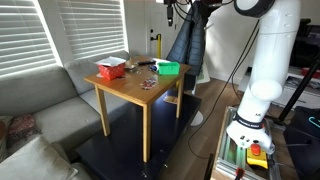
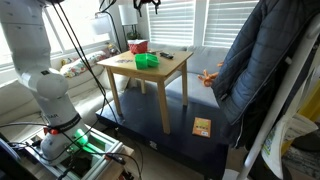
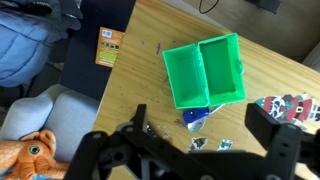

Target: Open the green container.

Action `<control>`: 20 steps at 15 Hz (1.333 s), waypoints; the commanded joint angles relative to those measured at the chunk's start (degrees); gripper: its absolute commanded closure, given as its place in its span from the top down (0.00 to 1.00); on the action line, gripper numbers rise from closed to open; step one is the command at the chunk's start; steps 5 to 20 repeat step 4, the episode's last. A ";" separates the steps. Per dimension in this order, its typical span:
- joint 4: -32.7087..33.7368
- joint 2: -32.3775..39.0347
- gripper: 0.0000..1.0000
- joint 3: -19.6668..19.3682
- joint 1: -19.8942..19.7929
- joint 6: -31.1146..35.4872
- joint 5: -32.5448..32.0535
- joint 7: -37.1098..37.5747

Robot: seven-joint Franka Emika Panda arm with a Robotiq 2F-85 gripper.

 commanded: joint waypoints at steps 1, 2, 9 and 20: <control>0.07 -0.05 1.00 0.00 0.07 0.00 0.00 0.02; 0.10 0.03 1.00 -0.07 0.00 0.00 0.00 0.02; 0.11 0.49 1.00 -0.22 -0.27 0.00 0.00 0.02; 0.11 0.49 1.00 -0.22 -0.27 0.00 0.00 0.02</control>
